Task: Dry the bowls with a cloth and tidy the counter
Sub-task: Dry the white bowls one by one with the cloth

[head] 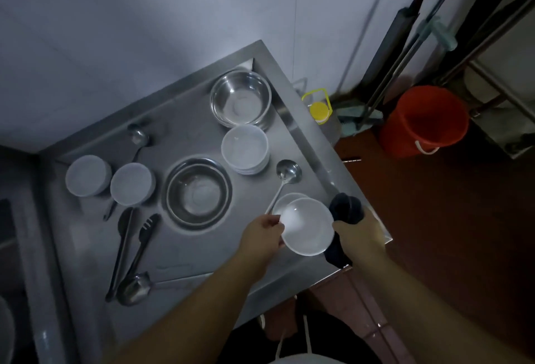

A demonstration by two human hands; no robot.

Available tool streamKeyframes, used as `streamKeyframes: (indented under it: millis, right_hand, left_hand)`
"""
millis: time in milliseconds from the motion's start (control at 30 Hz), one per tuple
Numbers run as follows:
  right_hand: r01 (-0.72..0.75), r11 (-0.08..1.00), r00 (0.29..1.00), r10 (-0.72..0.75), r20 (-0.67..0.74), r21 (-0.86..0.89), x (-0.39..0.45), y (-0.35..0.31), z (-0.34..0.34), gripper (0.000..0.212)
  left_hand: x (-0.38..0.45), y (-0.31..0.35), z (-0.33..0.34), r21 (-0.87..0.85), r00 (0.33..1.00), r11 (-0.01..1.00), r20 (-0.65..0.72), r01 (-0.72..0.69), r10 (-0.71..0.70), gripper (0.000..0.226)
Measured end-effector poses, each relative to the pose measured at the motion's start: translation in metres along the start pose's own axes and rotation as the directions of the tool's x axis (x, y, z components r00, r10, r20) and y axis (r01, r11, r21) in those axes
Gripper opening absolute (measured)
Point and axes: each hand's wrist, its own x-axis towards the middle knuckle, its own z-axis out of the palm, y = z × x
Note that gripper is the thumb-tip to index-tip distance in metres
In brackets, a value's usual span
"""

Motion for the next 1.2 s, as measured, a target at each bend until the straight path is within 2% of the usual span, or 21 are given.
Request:
streamKeyframes:
  millis: [167, 367, 467, 600, 833, 933, 1033, 1133, 1200]
  right_hand:
    - [0.002, 0.999, 0.999, -0.001, 0.042, -0.036, 0.017, -0.001, 0.004, 0.041]
    - [0.043, 0.999, 0.995, -0.041, 0.089, -0.019, 0.028, -0.004, 0.019, 0.051]
    - [0.080, 0.996, 0.993, -0.075, 0.096, -0.044, 0.032, -0.004, 0.026, 0.040]
    - [0.145, 0.987, 0.987, -0.140, 0.079, -0.068, 0.035, -0.003, 0.031, 0.040]
    - [0.208, 0.974, 0.977, -0.202, 0.073, -0.087, 0.025, -0.009, 0.015, 0.028]
    - [0.293, 0.948, 0.956, -0.286, 0.071, -0.128, 0.013, -0.022, 0.002, 0.021]
    - [0.384, 0.899, 0.923, -0.371, 0.102, -0.212, -0.004, -0.045, -0.004, 0.028]
    - [0.518, 0.816, 0.855, -0.481, 0.196, -0.258, -0.026, -0.069, 0.005, 0.026]
    - [0.620, 0.732, 0.785, -0.568, 0.249, -0.283, -0.040, -0.084, 0.021, 0.024]
  left_hand:
    - [0.009, -0.006, 0.009, 0.079, 0.996, 0.997, -0.083, -0.021, 0.028, 0.023]
    - [0.026, -0.007, 0.007, 0.089, 0.988, 0.995, -0.149, -0.034, 0.047, 0.028]
    - [0.030, -0.008, 0.005, 0.093, 0.985, 0.994, -0.161, -0.049, 0.063, 0.023]
    - [0.031, -0.009, 0.008, 0.107, 0.976, 0.993, -0.205, -0.059, 0.080, 0.023]
    - [0.026, -0.001, -0.001, 0.166, 0.979, 0.986, -0.195, -0.019, 0.052, 0.026]
    - [0.014, 0.004, -0.017, 0.233, 0.979, 0.971, -0.174, -0.059, 0.102, 0.027]
    - [-0.003, 0.009, -0.042, 0.316, 0.968, 0.945, -0.195, -0.089, 0.156, 0.030]
    - [-0.019, 0.008, -0.077, 0.384, 0.961, 0.920, -0.214, -0.080, 0.173, 0.032]
    - [-0.027, 0.004, -0.107, 0.470, 0.958, 0.881, -0.221, -0.059, 0.182, 0.034]
